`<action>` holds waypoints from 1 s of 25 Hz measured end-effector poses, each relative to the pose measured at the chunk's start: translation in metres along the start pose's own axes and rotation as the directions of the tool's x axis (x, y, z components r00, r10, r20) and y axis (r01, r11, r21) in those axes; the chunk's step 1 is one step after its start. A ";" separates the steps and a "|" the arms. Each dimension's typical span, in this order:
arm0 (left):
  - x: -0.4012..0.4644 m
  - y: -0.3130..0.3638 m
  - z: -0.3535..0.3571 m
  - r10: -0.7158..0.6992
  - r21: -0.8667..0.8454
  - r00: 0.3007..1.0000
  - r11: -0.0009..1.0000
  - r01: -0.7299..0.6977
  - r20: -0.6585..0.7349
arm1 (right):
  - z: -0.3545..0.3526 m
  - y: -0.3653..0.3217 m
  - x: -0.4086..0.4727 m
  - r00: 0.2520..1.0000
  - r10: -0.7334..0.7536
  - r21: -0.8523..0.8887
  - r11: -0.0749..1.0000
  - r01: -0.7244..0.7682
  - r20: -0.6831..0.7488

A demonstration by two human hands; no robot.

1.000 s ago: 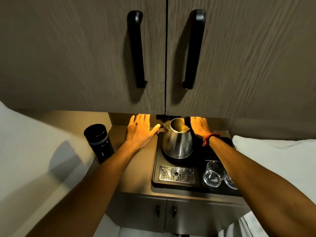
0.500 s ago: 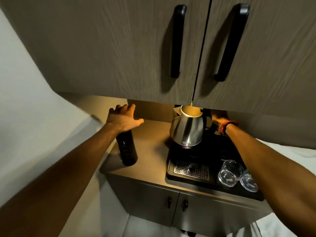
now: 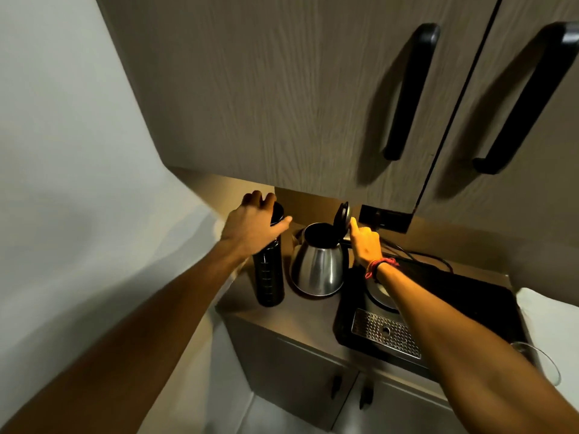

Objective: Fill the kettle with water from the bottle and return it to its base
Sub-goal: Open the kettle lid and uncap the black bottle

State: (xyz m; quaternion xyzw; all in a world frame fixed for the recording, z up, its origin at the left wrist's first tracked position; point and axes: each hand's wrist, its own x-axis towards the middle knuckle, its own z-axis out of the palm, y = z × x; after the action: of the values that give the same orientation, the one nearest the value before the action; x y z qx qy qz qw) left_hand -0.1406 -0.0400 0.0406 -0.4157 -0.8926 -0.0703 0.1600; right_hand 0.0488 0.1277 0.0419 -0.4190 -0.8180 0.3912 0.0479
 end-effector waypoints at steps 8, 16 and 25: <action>-0.102 0.063 0.107 0.384 -0.133 0.909 0.921 -0.366 0.164 | 0.033 0.007 0.040 0.990 -0.132 -0.165 0.979 0.122 -0.046; -0.133 0.091 0.181 0.040 -0.259 0.894 0.962 0.087 0.446 | 0.056 0.028 0.078 0.976 -0.214 -0.080 0.974 0.210 -0.045; -0.107 0.058 0.125 -0.271 -0.429 0.902 0.897 0.109 -0.337 | 0.060 0.032 0.086 0.958 -0.285 -0.174 0.945 0.278 -0.020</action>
State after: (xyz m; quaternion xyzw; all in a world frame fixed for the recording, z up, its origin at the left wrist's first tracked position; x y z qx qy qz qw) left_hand -0.0601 -0.0473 -0.1139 -0.3262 -0.8465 -0.3474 0.2375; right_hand -0.0102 0.1646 -0.0430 -0.3091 -0.8984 0.3000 0.0858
